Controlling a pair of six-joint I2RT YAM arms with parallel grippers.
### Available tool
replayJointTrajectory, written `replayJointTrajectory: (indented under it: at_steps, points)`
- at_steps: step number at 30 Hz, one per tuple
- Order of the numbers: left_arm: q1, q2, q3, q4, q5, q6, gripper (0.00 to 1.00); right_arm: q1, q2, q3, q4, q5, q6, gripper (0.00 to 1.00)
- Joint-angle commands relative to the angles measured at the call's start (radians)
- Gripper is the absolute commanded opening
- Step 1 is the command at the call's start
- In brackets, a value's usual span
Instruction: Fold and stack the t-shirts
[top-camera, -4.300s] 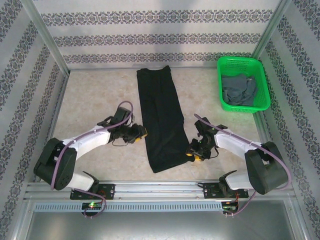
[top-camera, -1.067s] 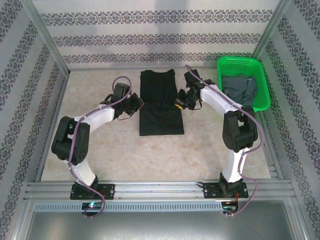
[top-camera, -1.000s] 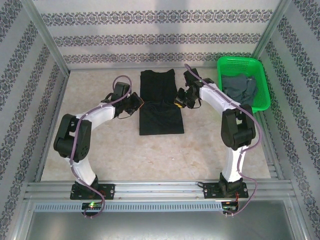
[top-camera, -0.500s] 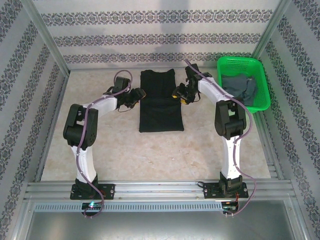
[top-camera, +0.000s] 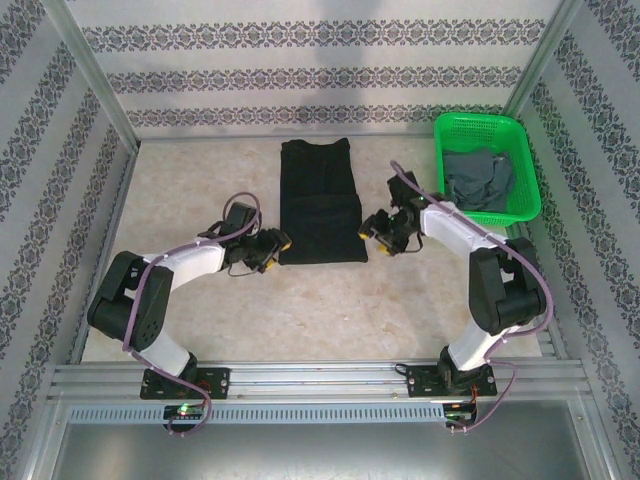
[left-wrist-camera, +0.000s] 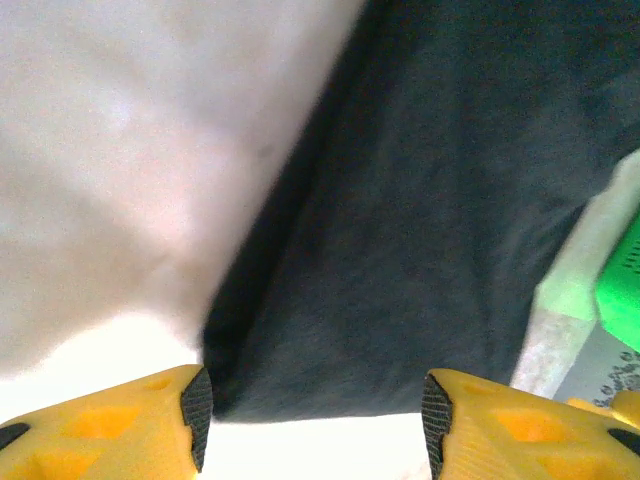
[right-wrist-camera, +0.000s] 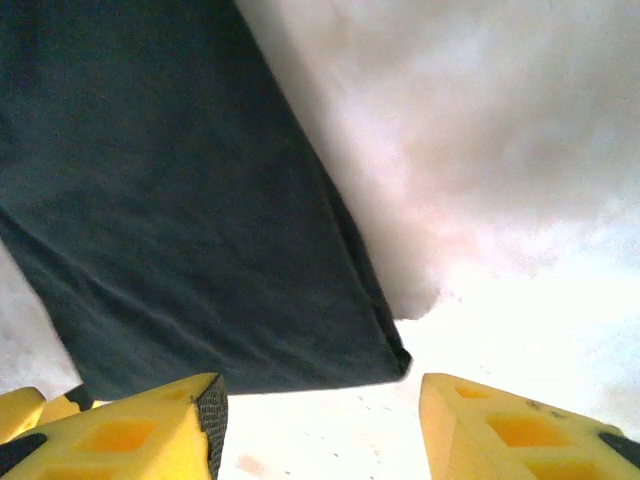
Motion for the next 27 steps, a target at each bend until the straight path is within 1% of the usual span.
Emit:
replayJointTrajectory:
  at_steps: [1,7,10,13,16,19,23,24,25,27]
  points:
    - [0.004,0.000,-0.015,0.060,-0.005,-0.095,0.60,0.013,0.001,-0.066,0.122,-0.054,0.120,0.55]
    - [-0.013,0.068,-0.015,0.127,0.033,-0.163,0.60,0.033,0.065,-0.104,0.182,-0.081,0.175,0.55]
    - [-0.026,0.099,-0.010,0.158,0.046,-0.186,0.57,0.035,0.087,-0.120,0.231,-0.097,0.206,0.52]
    - [-0.034,0.123,0.003,0.159,0.050,-0.186,0.53,0.037,0.112,-0.112,0.245,-0.107,0.221,0.48]
    - [-0.035,0.144,0.022,0.165,0.049,-0.183,0.45,0.039,0.129,-0.101,0.252,-0.105,0.235,0.45]
    - [-0.033,0.171,0.046,0.191,0.051,-0.190,0.32,0.043,0.149,-0.088,0.257,-0.105,0.246,0.36]
    - [-0.026,0.165,0.066,0.189,0.027,-0.184,0.04,0.045,0.148,-0.075,0.257,-0.087,0.247,0.07]
    - [-0.023,0.148,0.070,0.172,0.012,-0.173,0.00,0.045,0.137,-0.073,0.250,-0.076,0.238,0.02]
    - [-0.020,0.128,0.075,0.150,-0.001,-0.163,0.00,0.046,0.125,-0.068,0.241,-0.062,0.224,0.00]
    - [-0.019,0.072,0.080,0.081,-0.029,-0.120,0.00,0.051,0.098,-0.043,0.195,-0.039,0.183,0.00]
